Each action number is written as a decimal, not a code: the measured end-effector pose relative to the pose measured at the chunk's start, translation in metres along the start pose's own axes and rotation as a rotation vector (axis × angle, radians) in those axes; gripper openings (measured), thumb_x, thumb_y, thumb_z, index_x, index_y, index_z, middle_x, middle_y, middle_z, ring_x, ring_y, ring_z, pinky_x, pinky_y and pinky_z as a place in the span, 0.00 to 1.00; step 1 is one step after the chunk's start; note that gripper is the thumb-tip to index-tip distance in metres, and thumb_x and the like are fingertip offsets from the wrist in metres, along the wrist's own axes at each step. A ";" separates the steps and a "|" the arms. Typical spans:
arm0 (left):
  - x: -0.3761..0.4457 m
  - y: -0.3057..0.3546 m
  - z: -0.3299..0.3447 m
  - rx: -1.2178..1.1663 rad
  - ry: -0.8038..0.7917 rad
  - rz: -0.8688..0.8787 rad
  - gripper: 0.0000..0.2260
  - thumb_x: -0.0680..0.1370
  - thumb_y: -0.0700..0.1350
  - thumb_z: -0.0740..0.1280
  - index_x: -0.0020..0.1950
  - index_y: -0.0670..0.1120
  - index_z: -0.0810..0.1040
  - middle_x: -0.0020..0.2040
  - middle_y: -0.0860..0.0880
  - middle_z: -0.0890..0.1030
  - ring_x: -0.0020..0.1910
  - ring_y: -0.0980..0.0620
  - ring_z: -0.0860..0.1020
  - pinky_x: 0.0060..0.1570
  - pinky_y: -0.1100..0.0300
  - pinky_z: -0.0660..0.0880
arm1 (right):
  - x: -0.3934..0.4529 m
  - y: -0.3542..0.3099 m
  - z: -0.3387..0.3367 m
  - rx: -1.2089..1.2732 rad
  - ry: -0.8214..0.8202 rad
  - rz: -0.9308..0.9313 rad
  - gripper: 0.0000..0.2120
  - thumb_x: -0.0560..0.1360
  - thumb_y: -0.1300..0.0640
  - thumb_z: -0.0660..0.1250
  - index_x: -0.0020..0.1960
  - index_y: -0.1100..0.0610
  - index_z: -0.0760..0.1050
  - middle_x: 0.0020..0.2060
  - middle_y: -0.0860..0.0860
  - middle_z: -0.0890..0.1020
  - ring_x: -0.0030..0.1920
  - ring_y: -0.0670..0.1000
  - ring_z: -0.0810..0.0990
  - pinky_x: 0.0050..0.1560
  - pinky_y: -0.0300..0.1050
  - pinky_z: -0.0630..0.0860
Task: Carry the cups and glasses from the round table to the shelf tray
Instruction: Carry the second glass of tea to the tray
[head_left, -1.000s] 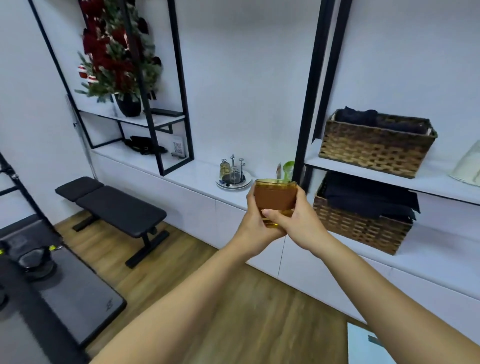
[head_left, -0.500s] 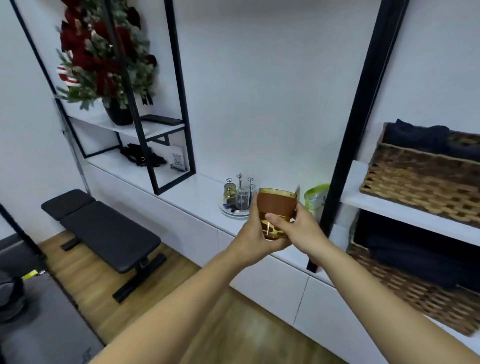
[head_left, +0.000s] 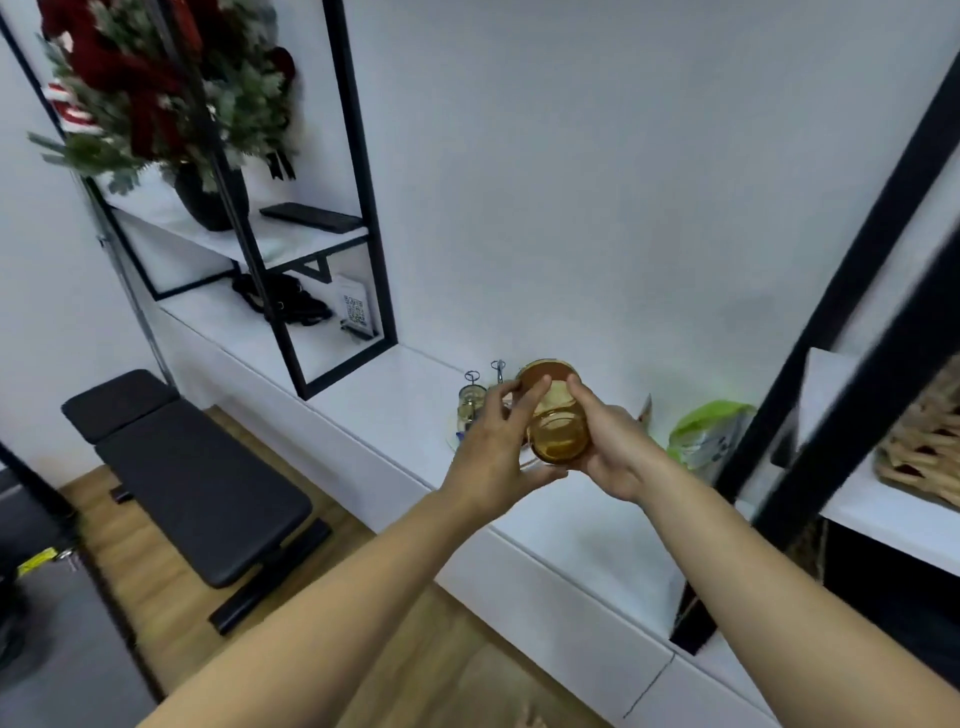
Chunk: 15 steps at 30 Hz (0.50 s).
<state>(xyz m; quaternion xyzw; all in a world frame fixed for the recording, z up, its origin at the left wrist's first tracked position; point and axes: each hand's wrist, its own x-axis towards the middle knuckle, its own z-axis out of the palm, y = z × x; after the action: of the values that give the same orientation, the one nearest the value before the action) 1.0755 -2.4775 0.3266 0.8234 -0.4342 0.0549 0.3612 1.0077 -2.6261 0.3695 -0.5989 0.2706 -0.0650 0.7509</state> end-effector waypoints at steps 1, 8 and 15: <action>0.018 -0.011 0.002 0.019 0.020 0.020 0.47 0.69 0.56 0.80 0.81 0.58 0.57 0.76 0.48 0.59 0.70 0.49 0.68 0.67 0.51 0.74 | 0.018 -0.007 0.000 -0.006 -0.016 0.007 0.25 0.81 0.41 0.61 0.60 0.62 0.79 0.50 0.59 0.87 0.50 0.57 0.87 0.54 0.56 0.82; 0.147 -0.071 0.008 -0.068 -0.043 0.057 0.42 0.69 0.55 0.80 0.78 0.52 0.66 0.79 0.53 0.63 0.78 0.53 0.61 0.75 0.57 0.62 | 0.135 -0.066 -0.014 -0.157 -0.105 0.032 0.30 0.83 0.37 0.51 0.62 0.60 0.78 0.51 0.62 0.86 0.48 0.59 0.87 0.51 0.57 0.82; 0.214 -0.123 0.031 -0.227 -0.112 -0.103 0.39 0.69 0.57 0.80 0.75 0.63 0.63 0.68 0.57 0.75 0.67 0.57 0.73 0.66 0.52 0.74 | 0.216 -0.083 -0.019 -0.416 -0.048 0.065 0.36 0.78 0.29 0.55 0.60 0.60 0.78 0.48 0.61 0.86 0.41 0.62 0.87 0.50 0.58 0.84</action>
<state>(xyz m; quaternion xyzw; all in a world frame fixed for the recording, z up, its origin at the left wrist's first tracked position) 1.2932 -2.5982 0.3231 0.8001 -0.4142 -0.0592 0.4298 1.1999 -2.7564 0.3732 -0.7335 0.2791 0.0308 0.6190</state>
